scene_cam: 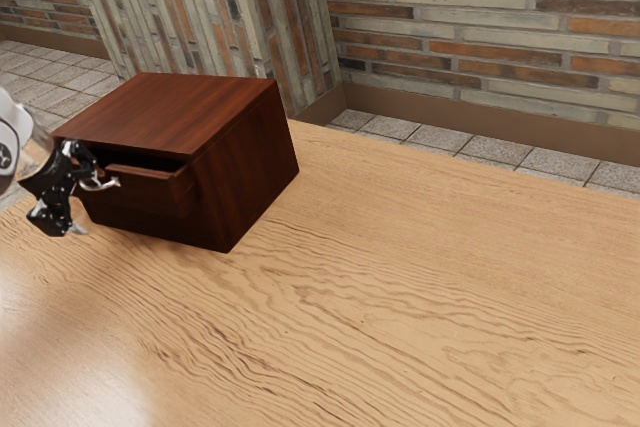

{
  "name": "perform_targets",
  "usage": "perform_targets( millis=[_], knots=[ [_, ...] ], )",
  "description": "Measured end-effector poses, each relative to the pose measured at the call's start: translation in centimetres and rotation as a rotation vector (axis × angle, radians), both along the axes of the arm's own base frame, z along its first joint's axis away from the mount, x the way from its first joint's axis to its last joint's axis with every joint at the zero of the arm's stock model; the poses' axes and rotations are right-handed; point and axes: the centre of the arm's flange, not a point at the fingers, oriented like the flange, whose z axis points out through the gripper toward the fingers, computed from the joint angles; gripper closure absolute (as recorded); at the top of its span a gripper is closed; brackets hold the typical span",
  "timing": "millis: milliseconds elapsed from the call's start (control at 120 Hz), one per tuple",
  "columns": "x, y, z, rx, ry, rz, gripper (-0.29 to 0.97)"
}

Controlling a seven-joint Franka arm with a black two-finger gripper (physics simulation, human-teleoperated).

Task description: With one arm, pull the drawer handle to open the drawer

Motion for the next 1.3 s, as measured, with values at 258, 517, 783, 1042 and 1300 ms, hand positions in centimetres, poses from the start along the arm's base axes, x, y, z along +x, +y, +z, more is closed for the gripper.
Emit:
perform_targets(
  millis=[258,517,783,1042,1300],
  knots=[
    [-1.9,-0.7,0.1,-0.010,0.006,-0.009,0.08],
    [-3.3,-0.8,0.1,-0.027,0.018,-0.010,0.07],
    [-5.2,-0.9,0.3,-0.032,0.019,-0.014,0.07],
    [-6.5,-0.7,0.2,-0.041,0.027,-0.017,0.07],
    [-8.1,-1.2,0.4,-0.050,0.024,-0.026,0.07]
  ],
)
